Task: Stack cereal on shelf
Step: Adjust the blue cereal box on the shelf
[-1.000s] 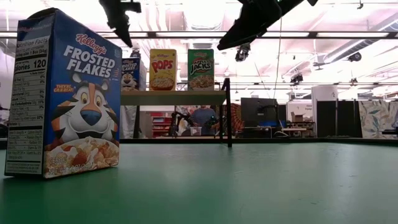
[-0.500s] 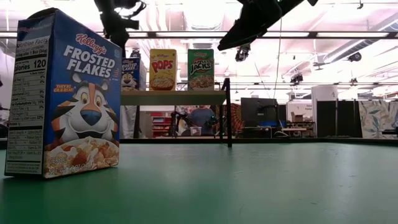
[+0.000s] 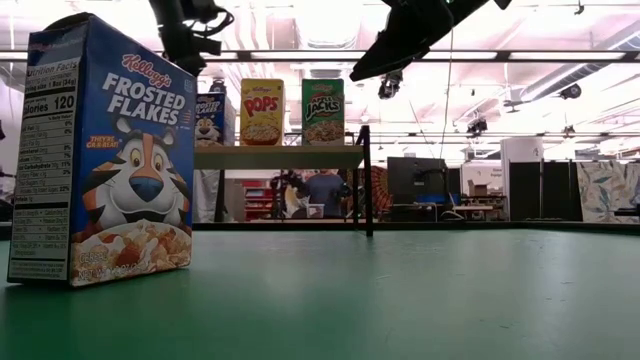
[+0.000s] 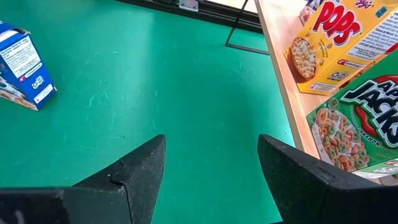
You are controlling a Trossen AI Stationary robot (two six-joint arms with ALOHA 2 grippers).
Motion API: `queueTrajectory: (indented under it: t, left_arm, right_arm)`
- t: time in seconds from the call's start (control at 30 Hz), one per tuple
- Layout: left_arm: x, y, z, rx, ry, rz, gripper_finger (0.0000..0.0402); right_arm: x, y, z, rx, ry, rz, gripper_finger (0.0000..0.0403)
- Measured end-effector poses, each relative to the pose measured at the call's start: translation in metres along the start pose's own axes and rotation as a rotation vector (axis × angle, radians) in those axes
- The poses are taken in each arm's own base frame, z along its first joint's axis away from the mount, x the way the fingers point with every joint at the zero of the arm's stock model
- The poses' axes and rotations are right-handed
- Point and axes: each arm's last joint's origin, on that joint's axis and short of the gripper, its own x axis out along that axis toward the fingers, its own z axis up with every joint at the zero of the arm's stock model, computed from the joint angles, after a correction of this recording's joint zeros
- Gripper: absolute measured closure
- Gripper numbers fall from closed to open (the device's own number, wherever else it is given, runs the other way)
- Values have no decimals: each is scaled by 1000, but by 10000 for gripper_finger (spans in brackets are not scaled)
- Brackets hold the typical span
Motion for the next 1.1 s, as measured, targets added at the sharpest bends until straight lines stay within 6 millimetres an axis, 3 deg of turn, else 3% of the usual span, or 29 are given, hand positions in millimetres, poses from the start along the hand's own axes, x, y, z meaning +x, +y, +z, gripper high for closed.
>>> queueTrajectory:
  t: [1.1]
  left_arm:
    - [13,-6,-5,3,26,-54,401]
  right_arm:
    - [0,0,0,3,2,1,158]
